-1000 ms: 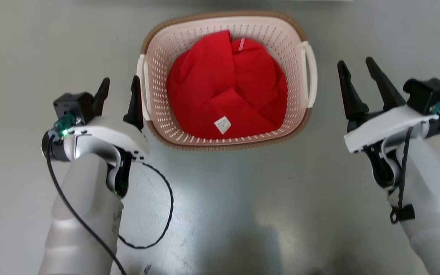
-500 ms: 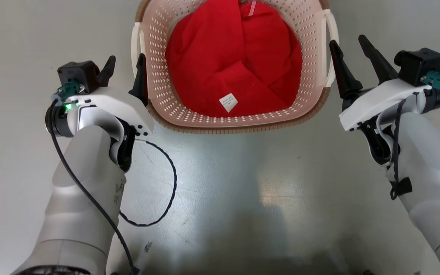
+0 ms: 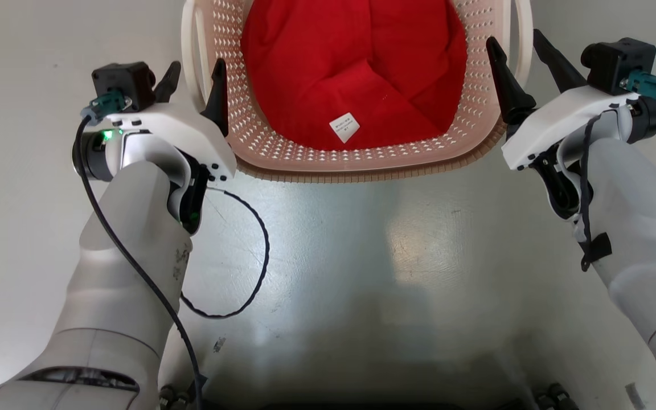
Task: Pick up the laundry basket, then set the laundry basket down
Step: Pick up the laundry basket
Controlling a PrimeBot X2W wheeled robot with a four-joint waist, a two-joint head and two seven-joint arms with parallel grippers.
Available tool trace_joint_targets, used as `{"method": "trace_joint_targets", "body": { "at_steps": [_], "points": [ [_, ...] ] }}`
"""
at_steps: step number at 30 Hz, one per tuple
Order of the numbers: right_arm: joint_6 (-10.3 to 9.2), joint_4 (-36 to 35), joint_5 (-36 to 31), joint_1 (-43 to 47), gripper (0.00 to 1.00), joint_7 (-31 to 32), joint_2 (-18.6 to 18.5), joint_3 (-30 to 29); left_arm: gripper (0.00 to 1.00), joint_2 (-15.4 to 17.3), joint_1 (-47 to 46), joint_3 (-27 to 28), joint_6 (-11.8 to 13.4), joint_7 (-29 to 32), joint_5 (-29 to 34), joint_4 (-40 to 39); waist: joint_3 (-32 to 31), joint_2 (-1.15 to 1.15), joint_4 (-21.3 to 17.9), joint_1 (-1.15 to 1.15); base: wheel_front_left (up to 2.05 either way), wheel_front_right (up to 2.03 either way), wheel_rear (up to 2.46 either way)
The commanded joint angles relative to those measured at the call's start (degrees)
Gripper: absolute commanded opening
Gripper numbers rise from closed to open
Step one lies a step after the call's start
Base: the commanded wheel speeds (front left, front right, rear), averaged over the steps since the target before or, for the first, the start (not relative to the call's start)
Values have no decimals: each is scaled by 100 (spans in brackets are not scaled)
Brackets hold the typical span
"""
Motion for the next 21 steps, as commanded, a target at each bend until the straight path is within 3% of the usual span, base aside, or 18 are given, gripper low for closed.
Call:
{"method": "trace_joint_targets", "body": {
  "at_steps": [1, 16, 17, 19, 20, 21],
  "points": [
    [42, 57, 91, 136, 100, -38, 103, 142, 100, 160, 33, 43, -3, -28, -48, -16, 68, 0, 9, 0, 0, 0, 0],
    [42, 724, 807, -352, 100, -38, 241, 800, 100, 160, -292, -340, 100, -28, -311, 236, 319, 0, 31, 0, 0, 0, 0],
    [42, 744, 852, -372, 100, -38, 244, 834, 95, 160, -300, -351, 109, -28, -317, 240, 323, 0, 25, 0, 0, 0, 0],
    [42, 786, 980, -420, 87, -38, 256, 907, 80, 160, -312, -376, 126, -28, -326, 259, 327, 0, 15, 0, 0, 0, 0],
    [42, 811, 1020, -426, 84, -38, 264, 942, 64, 160, -315, -382, 128, -28, -334, 281, 324, 0, 11, 0, 0, 0, 0],
    [42, 842, 1061, -431, 73, -38, 276, 981, 54, 160, -317, -389, 134, -28, -339, 312, 319, 0, 5, 0, 0, 0, 0]
  ]
}}
